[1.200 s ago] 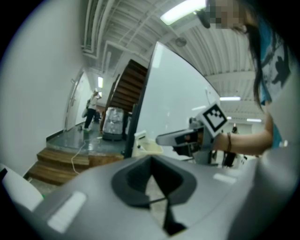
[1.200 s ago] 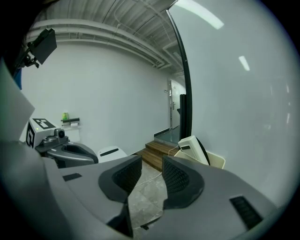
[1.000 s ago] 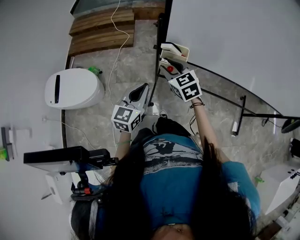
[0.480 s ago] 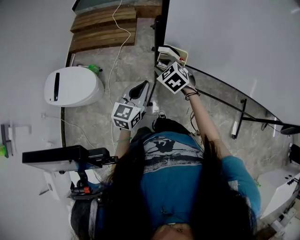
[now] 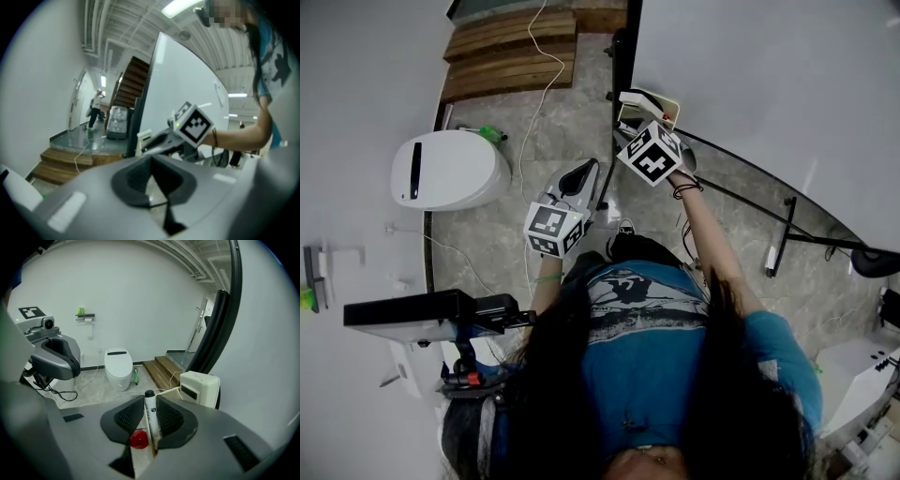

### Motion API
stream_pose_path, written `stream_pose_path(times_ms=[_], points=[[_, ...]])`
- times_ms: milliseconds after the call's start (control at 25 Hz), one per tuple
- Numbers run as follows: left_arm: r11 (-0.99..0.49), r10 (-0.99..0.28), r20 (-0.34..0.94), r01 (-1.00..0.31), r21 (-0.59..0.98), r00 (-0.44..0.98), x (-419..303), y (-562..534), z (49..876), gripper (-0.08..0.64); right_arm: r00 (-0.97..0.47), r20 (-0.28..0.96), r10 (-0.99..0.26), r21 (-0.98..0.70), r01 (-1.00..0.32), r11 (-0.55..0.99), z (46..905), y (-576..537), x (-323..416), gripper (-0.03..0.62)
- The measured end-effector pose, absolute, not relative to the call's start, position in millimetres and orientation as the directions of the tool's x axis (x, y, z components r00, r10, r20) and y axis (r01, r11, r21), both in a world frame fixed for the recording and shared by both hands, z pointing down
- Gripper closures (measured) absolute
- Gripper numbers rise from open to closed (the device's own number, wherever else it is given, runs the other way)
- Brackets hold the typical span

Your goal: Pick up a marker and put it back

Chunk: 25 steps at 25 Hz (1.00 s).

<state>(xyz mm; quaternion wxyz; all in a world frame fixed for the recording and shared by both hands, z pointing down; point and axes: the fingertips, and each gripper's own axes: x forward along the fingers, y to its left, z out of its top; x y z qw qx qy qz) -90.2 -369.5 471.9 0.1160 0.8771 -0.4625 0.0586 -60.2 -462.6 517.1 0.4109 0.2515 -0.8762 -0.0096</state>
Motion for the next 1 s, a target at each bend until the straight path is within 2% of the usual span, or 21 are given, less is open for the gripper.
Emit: stream_pose_path(times_ms=[240, 480, 800, 1000], points=[[-0.544, -0.797, 0.216, -0.826, 0.148, 0.564, -89.9, -369.2, 473.6, 0.555, -0.523, 0.695, -0.493, 0.289, -0.425, 0.858, 514.0, -464.1, -53.0, 0.508], [-0.544, -0.795, 0.221, -0.825, 0.153, 0.565, -93.2, -367.9, 477.1, 0.557, -0.588, 0.587, -0.557, 0.259, -0.515, 0.817, 481.3, -466.1, -45.2, 0.52], [-0.572, -0.777, 0.22, -0.807, 0.144, 0.59, -87.2, -365.4, 477.8, 0.557, -0.63, 0.369, -0.684, 0.247, -0.643, 0.725, 418.4, -448.4, -25.0, 0.52], [-0.599, -0.756, 0.228, -0.788, 0.139, 0.614, -80.4, -361.4, 479.7, 0.555, -0.639, 0.224, -0.736, 0.157, -0.721, 0.675, 377.7, -426.2, -2.4, 0.52]])
